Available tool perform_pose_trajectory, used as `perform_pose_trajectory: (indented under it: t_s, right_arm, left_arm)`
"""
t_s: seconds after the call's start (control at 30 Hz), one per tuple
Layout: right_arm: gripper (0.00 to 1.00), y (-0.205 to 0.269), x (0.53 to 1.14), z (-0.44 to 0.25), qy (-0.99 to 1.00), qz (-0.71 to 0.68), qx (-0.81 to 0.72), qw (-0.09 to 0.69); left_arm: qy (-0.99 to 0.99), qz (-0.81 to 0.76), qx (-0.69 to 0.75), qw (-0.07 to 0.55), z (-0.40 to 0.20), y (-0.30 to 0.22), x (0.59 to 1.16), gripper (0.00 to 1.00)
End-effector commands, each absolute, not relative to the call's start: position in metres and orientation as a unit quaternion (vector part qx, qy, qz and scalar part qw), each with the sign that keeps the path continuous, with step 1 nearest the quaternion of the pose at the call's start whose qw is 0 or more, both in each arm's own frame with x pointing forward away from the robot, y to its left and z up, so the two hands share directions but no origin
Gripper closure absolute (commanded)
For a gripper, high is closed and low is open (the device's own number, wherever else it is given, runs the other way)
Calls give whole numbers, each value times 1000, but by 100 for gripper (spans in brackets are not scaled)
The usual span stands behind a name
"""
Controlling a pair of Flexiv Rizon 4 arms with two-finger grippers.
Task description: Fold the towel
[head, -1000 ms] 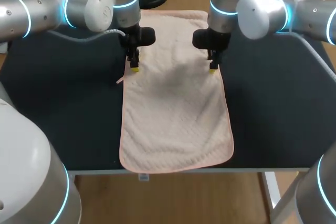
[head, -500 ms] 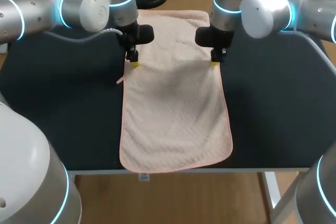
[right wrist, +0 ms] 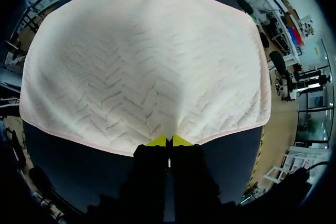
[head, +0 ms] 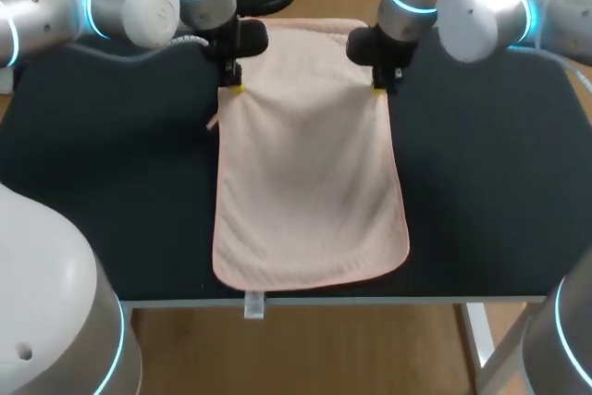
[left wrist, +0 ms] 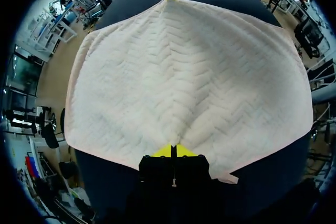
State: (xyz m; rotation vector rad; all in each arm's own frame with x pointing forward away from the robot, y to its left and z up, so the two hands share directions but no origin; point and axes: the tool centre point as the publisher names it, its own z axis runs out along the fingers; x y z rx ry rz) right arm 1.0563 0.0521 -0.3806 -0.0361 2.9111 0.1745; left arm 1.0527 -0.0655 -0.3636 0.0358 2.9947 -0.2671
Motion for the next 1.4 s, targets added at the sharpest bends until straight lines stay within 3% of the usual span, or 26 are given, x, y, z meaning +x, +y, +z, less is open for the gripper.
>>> perform_pose_trajectory:
  t_s: [0.03, 0.53, 1.4]
  right_arm:
    - [100, 41, 1044, -328, 986, 65, -24, 151]
    - [100, 37, 1074, -198, 952, 94, -45, 288]
    - [100, 51, 1117, -39, 868, 114, -70, 479]
  left_arm:
    - [990, -83, 11, 114, -309, -57, 1043, 100]
    - [962, -82, 6, 259, -184, -43, 1079, 100]
    - [896, -53, 29, 439, -23, -47, 1134, 100]
